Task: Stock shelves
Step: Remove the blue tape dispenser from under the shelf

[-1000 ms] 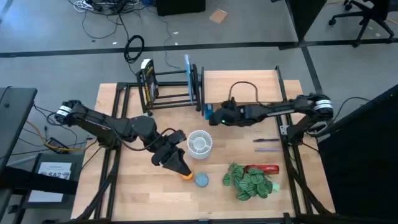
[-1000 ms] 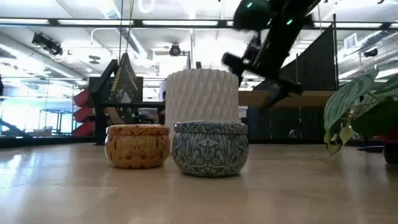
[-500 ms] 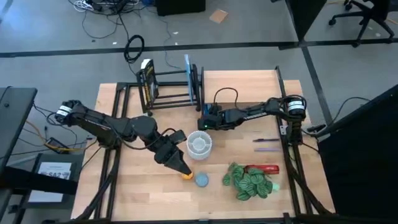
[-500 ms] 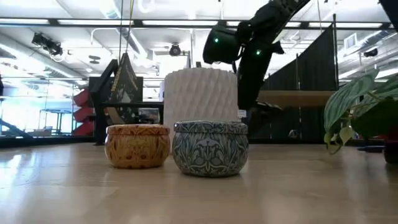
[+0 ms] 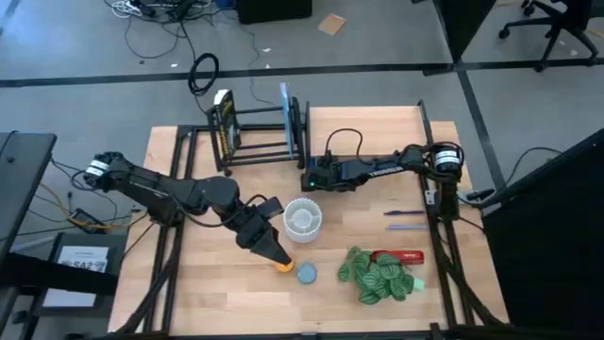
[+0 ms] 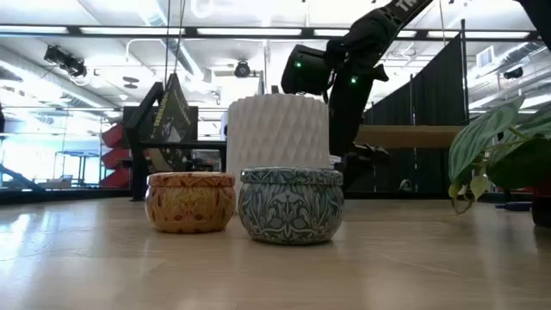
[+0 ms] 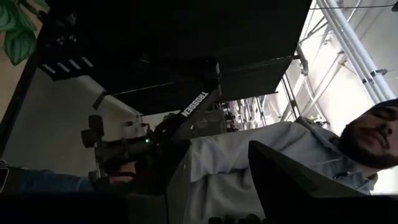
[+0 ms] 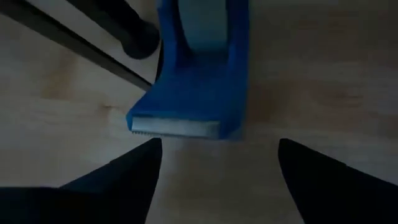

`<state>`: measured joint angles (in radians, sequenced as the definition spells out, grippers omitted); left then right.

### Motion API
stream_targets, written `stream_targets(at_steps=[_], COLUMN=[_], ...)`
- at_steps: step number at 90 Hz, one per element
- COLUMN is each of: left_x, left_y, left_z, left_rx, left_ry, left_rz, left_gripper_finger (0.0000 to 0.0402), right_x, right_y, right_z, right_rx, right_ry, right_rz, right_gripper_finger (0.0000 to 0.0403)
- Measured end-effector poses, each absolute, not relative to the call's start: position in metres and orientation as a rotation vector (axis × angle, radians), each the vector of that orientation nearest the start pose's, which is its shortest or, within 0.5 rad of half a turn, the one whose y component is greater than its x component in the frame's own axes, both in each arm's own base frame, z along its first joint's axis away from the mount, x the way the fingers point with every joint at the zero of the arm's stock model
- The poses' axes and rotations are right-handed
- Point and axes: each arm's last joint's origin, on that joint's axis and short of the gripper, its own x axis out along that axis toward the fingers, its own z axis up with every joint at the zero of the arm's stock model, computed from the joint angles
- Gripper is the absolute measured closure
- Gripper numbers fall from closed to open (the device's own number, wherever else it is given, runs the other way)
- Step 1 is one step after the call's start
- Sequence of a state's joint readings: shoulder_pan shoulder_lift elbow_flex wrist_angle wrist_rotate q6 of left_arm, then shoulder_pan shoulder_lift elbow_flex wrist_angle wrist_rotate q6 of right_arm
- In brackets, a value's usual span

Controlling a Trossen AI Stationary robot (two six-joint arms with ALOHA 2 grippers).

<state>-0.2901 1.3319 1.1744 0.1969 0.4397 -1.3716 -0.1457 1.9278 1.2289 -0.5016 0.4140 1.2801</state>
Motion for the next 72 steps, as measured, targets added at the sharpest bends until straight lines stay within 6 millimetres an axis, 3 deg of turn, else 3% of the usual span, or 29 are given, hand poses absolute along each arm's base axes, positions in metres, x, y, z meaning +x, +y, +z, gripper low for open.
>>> stream_targets(at_steps=[12,51,59,72], left_x=[0.287,0.287,0.287,0.287], left_y=[-0.098,-0.098,-0.098,-0.098], left_z=[0.384,0.384,0.384,0.384], left_rx=[-1.303,-1.305,-1.304,-1.305], left_ry=[0.465,0.461,0.46,0.46], left_rz=[-0.637,-0.628,-0.628,-0.628], left_gripper_finger=[0.0261,0.0261,0.0261,0.0261], right_x=[0.367,0.364,0.364,0.358], right_y=[-0.067,-0.062,-0.056,-0.035], right_z=[0.151,0.15,0.149,0.151], right_rx=[0.929,0.901,0.881,0.87], right_ry=[0.703,0.789,0.808,0.834], right_rz=[-1.163,-1.128,-1.114,-1.168], right_gripper_finger=[0.0163,0.0385,0.0398,0.0379])
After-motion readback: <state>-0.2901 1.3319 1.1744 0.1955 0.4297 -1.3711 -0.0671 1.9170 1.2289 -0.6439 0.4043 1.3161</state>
